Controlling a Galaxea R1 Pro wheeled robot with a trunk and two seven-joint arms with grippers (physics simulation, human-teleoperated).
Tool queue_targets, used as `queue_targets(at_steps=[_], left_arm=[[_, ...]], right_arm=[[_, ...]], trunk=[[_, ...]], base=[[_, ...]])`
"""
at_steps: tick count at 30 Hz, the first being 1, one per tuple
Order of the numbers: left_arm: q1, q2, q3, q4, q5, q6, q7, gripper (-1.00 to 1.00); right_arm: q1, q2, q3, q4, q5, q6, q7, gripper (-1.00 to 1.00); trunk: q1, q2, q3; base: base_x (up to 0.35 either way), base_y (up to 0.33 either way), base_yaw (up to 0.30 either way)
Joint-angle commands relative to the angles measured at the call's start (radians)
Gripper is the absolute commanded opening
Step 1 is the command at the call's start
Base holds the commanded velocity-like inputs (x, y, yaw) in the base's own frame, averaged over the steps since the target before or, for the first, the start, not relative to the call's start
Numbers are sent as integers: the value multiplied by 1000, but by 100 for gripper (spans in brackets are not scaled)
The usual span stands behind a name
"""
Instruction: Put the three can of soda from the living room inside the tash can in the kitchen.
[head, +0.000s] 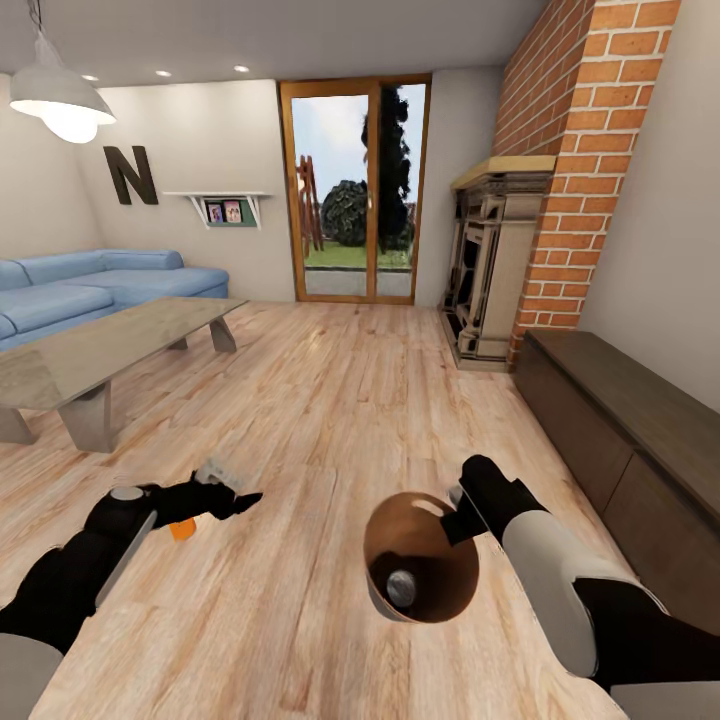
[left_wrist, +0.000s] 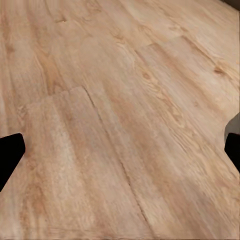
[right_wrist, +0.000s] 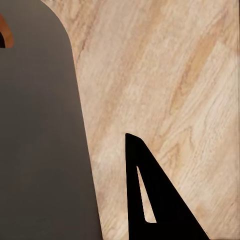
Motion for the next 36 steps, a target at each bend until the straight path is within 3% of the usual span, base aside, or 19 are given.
queue_targets(at_steps=[1, 4, 7, 10, 12, 15, 21, 36], left_arm=[[5, -1, 4, 25, 4, -18, 34, 100], [27, -6, 13, 99, 8, -69, 154, 100], [59, -14, 18, 136, 12, -120, 209, 100], [101, -19, 22, 162, 35, -211, 247, 100], [122, -20, 25, 174, 78, -256, 271, 100], [136, -20, 55, 193, 142, -300, 301, 100], [145, -22, 95, 220, 182, -339, 322, 100], [148, -24, 104, 267, 186, -365, 327, 100]], right_arm=[[0, -5, -3, 0, -19, 2, 0, -100], [2, -30, -7, -1, -22, -4, 2, -100], [4, -49, -22, -1, -25, -21, 3, -100], [6, -65, -84, 1, -25, -64, 3, -100], [7, -71, -125, 7, -25, -91, 1, -100], [8, -73, -153, 10, -26, -109, 1, -100], [12, -66, -168, 17, -28, -129, 3, -100], [24, -41, -172, 20, -27, -157, -7, -100]], trunk=[[0, 0, 0], [0, 0, 0], [0, 0, 0], [0, 0, 0], [0, 0, 0], [0, 0, 0], [0, 0, 0], [0, 0, 0]], base=[[0, 0, 0], [0, 0, 0], [0, 0, 0], [0, 0, 0], [0, 0, 0], [0, 0, 0], [0, 0, 0], [206, 81, 0]])
